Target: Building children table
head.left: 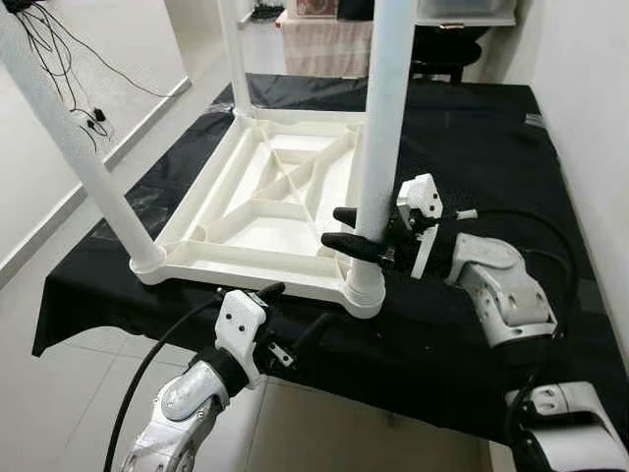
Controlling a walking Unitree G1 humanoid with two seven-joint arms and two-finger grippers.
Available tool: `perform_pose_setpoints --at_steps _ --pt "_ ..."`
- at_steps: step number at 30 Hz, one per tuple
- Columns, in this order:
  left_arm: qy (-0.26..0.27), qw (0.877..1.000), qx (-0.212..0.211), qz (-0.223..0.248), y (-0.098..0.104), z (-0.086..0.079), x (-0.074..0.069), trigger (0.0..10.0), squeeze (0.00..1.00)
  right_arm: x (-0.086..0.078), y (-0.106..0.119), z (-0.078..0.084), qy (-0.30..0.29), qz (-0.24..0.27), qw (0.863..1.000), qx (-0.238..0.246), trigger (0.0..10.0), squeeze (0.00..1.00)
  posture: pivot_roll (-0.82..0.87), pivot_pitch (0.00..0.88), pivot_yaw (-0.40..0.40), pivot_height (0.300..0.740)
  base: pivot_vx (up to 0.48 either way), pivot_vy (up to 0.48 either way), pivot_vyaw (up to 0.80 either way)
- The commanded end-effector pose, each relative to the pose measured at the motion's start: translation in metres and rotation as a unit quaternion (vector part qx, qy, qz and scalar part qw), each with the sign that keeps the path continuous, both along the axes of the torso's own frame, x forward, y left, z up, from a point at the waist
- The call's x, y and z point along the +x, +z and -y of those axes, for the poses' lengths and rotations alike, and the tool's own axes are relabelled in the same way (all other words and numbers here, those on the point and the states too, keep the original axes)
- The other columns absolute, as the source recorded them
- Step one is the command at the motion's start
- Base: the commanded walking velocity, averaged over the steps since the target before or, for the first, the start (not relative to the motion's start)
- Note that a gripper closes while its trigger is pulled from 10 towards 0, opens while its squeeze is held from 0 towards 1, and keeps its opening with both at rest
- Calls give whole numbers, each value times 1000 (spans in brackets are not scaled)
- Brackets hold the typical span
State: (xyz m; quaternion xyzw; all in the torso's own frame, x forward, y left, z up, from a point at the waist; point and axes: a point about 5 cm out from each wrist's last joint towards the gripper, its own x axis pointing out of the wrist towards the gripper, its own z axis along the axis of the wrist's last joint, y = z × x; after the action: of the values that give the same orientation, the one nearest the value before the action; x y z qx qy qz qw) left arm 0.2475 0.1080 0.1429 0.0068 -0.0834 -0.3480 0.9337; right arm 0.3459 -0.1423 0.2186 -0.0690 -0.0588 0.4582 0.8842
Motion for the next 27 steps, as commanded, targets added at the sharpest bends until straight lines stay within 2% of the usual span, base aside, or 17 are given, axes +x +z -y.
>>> perform_pose_setpoints --at_steps 1,2,3,4,5,6,13,14,16,17,18,22,23,24,26,27 --pt "-2 1000 7 -7 -6 -1 -1 10000 0 3 -5 6 -70 4 998 -5 0 0 7 124 4 740 0 0 0" --pt "-1 1000 7 -6 -5 -3 -1 10000 0 2 -18 8 -204 -6 979 4 0 0 3 132 8 740 0 0 0" --pt "4 1000 6 -5 -4 -4 -1 10000 0 -16 -44 -4 -260 -37 965 4 0 0 3 142 24 740 0 0 0" --pt "4 1000 6 -5 -4 -4 -1 10000 0 -16 -44 -4 -260 -37 965 4 0 0 3 142 24 740 0 0 0" --pt "8 1000 5 -4 -4 -5 -1 10000 0 -31 -60 -11 -305 -50 951 0 0 0 3 143 27 740 0 0 0" --pt "10 1000 6 -3 -4 -6 -1 10000 0 -40 -69 -22 -299 -57 952 -19 0 0 -9 129 33 740 0 0 0" --pt "-7 1000 7 -5 -4 -4 1 10000 0 -33 -67 -33 -259 -64 964 -16 0 0 0 135 19 740 0 0 0" --pt "-5 1000 7 -4 -4 -4 0 10000 0 -33 -65 -36 -251 -59 966 -4 10000 0 0 134 20 740 0 0 0" --pt "-3 1000 6 -3 -4 -5 0 10000 0 -33 -62 -38 -246 -55 968 6 10000 0 0 134 20 740 0 0 0" --pt "1 1000 6 -1 -4 -5 0 10000 0 -32 -58 -40 -226 -49 973 12 10000 0 4 139 20 740 0 0 0" --pt "4 1000 5 0 -3 -5 0 10000 0 -31 -50 -43 -196 -45 979 26 10000 1000 6 140 18 740 0 0 0" --pt "2 1000 4 -3 -3 -4 1 10000 0 -24 -22 -42 -102 -22 993 56 10000 1000 11 143 16 740 0 0 0" --pt "2 1000 4 -3 -3 -4 1 10000 0 -24 -22 -42 -102 -22 993 56 10000 1000 11 143 16 740 0 0 0" --pt "-2 1000 4 -5 -3 -4 1 10000 0 -20 -12 -36 -59 -9 997 50 10000 1000 20 143 17 740 0 0 0" --pt "-4 1000 4 -6 -3 -4 2 10000 0 -16 -4 -29 -15 10 999 28 10000 973 26 140 18 740 0 0 0" --pt "-4 1000 4 -6 -3 -4 2 10000 0 -16 -4 -29 -15 10 999 28 10000 973 26 140 18 740 0 0 0"
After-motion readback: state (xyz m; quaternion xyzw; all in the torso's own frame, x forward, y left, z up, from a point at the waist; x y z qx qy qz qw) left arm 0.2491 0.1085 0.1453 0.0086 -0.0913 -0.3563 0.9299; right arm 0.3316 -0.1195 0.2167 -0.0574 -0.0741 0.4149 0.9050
